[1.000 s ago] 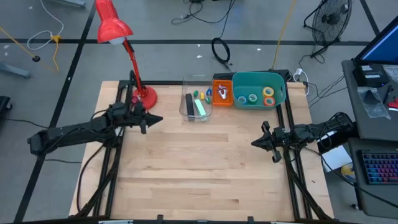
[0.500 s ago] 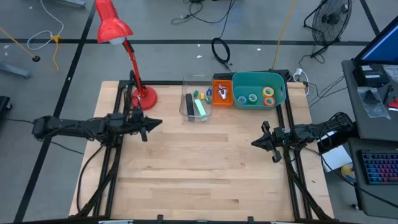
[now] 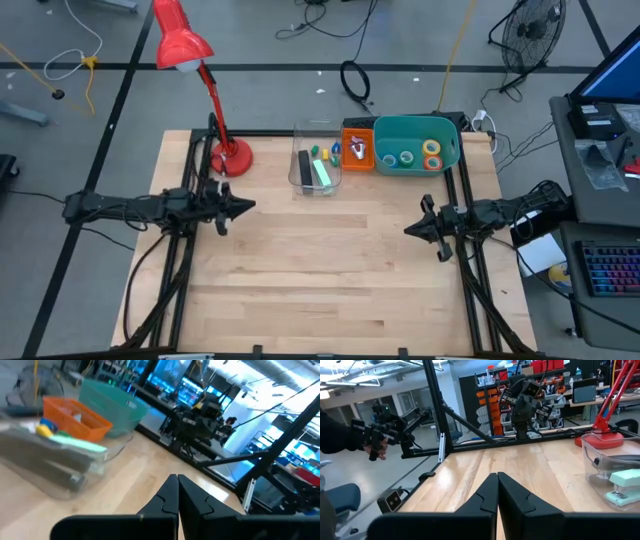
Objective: Pick and place Stapler, Stapler remover, tape
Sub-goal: Return to Home Position
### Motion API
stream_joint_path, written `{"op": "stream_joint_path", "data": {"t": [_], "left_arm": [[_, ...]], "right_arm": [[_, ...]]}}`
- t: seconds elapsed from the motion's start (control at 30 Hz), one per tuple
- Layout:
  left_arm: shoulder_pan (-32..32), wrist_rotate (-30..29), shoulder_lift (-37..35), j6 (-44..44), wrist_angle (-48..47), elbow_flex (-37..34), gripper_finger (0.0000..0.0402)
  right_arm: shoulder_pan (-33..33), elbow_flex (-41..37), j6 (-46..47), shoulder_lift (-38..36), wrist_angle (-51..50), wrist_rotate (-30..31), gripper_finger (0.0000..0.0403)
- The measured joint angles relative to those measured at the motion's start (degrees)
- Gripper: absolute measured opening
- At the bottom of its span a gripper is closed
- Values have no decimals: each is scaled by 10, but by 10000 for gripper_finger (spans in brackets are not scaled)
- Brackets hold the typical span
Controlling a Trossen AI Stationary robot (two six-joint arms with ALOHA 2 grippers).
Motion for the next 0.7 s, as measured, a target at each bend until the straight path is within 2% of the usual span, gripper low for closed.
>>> {"op": "stream_joint_path", "data": {"t": [0.23,0.37,0.7], "left_arm": [[1,2,-18,77,-40,0,0],[1,-6,-17,161,-72,0,0],[1,-67,-17,214,-76,0,1]], "right_arm": [[0,0,-48,0,0,0,0],[0,0,-72,0,0,0,0],[0,0,-151,35,0,0,0]]}}
